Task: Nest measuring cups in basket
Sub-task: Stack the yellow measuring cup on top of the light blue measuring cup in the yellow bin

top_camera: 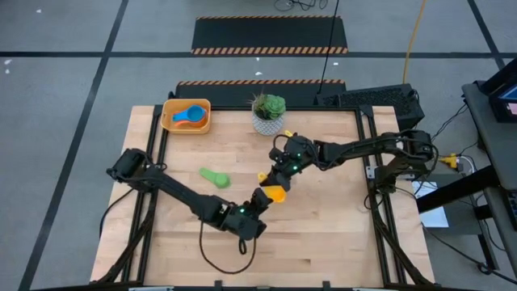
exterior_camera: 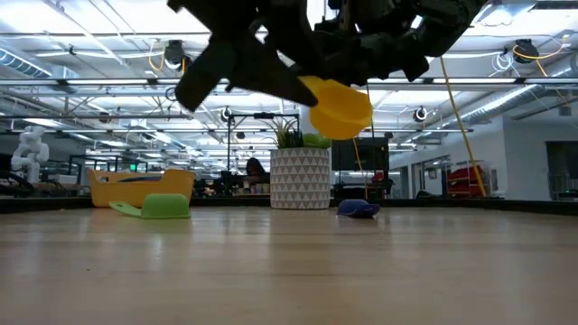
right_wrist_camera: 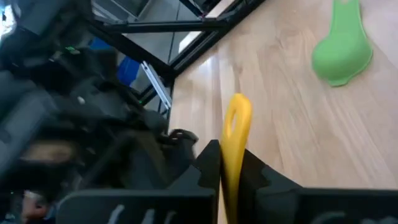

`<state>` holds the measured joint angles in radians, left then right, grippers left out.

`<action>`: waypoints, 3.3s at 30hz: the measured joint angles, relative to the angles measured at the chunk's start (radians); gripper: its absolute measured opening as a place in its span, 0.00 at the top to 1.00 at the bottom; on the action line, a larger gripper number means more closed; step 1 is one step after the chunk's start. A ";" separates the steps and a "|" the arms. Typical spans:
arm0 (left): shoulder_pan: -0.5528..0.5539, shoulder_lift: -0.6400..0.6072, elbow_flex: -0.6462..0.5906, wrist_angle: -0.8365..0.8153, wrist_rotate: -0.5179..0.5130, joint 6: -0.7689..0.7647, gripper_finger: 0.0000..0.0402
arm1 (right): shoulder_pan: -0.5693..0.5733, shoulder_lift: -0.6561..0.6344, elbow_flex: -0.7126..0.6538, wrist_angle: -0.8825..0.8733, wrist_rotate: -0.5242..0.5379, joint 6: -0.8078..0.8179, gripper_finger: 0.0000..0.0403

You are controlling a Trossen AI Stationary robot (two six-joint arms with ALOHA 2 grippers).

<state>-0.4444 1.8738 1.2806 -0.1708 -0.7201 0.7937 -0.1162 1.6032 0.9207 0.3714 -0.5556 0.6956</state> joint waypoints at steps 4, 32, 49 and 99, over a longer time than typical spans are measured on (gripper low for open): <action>0.043 0.044 0.001 0.013 0.049 0.081 0.56 | 0.000 0.000 0.000 0.006 0.001 0.000 0.99; 0.094 0.104 0.001 0.015 0.043 0.259 0.96 | -0.023 -0.002 0.000 -0.064 -0.047 -0.069 0.97; 0.056 -0.019 -0.001 -0.099 -0.021 -0.007 0.99 | -0.080 -0.171 -0.001 -0.101 0.009 -0.149 0.42; 1.123 -0.736 -0.586 -0.118 0.331 -0.225 0.96 | 0.219 -0.563 -0.340 -0.091 0.613 -0.281 0.40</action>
<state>0.6789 1.1373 0.6942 -0.2892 -0.3887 0.5690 0.1032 1.0401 0.5804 0.2809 0.0573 0.4148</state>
